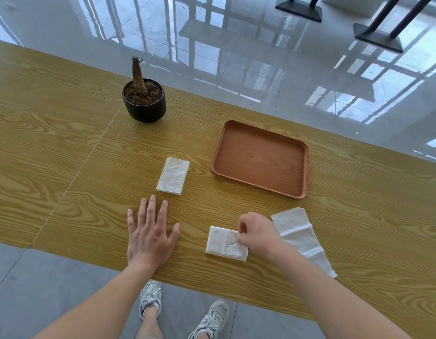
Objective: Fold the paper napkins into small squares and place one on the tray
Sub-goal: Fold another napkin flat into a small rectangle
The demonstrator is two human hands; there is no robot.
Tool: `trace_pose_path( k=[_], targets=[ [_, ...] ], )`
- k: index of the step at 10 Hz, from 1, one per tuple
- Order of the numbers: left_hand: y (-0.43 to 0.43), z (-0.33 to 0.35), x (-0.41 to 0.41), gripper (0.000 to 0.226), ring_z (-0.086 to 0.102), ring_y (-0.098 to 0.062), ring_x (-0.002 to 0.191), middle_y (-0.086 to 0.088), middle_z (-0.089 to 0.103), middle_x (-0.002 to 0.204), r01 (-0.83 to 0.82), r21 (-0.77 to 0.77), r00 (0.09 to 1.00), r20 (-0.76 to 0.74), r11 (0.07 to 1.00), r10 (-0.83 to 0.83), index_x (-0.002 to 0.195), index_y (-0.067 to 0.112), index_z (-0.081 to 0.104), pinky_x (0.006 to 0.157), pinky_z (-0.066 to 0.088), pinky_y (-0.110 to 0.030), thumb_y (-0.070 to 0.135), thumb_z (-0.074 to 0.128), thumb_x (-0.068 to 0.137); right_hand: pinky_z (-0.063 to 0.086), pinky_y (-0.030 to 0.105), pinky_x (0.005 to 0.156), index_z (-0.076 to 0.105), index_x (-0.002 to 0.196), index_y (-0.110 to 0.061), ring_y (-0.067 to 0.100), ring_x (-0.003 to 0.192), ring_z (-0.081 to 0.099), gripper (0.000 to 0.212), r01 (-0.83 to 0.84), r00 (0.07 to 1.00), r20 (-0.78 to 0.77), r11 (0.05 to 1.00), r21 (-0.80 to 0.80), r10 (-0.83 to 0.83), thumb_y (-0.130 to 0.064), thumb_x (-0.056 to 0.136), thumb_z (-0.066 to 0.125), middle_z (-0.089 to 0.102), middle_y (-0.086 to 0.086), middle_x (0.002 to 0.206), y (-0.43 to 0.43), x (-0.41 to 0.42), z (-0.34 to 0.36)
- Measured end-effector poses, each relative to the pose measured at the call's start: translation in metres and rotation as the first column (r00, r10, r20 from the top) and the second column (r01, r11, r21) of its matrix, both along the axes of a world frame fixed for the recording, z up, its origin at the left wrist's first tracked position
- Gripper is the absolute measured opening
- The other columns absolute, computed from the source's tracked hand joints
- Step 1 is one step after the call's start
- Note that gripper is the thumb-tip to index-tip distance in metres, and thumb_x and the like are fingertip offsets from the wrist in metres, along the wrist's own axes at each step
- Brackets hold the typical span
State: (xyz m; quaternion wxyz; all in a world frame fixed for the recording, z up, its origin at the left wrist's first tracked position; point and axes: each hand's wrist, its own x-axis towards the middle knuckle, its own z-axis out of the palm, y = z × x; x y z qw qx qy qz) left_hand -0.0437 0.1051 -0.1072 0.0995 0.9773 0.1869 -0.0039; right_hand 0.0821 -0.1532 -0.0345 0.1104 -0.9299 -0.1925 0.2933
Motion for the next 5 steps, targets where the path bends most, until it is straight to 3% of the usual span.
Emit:
trace_pose_path(
  k=[2, 3, 5],
  targets=[
    [-0.0004, 0.0011, -0.0007, 0.075, 0.013, -0.032, 0.153, -0.014, 0.024, 0.163, -0.002, 0.0, 1.0, 0.002, 1.0, 0.002, 0.153, 0.019, 0.034, 0.122, 0.009, -0.06, 0.063, 0.031, 0.092, 0.052, 0.03, 0.067, 0.059, 0.081, -0.029, 0.014, 0.082, 0.06, 0.011, 0.004, 0.999, -0.047, 0.999, -0.044, -0.006, -0.02, 0.078, 0.064, 0.065, -0.011, 0.085, 0.003, 0.0018, 0.001],
    [-0.0002, 0.0012, -0.0003, 0.075, 0.013, -0.032, 0.153, -0.014, 0.025, 0.163, -0.002, 0.005, 1.0, 0.005, 1.0, 0.002, 0.153, 0.019, 0.034, 0.121, 0.01, -0.06, 0.062, 0.031, 0.092, 0.049, 0.03, 0.064, 0.057, 0.071, -0.03, 0.014, 0.083, 0.059, 0.011, -0.031, 0.999, -0.044, 0.997, -0.074, 0.028, -0.026, 0.08, 0.063, 0.063, -0.01, 0.083, 0.0082, 0.0034, 0.0044],
    [0.0005, -0.0006, 0.0005, 0.075, 0.014, -0.032, 0.153, -0.014, 0.025, 0.163, -0.002, 0.008, 1.0, 0.0, 1.0, 0.002, 0.152, 0.018, 0.035, 0.122, 0.009, -0.06, 0.062, 0.032, 0.092, 0.054, 0.034, 0.064, 0.054, 0.073, -0.03, 0.012, 0.077, 0.06, 0.01, -0.017, 0.998, -0.058, 0.998, -0.058, 0.013, -0.024, 0.077, 0.062, 0.064, -0.01, 0.079, 0.0072, 0.0012, 0.005]
  ],
)
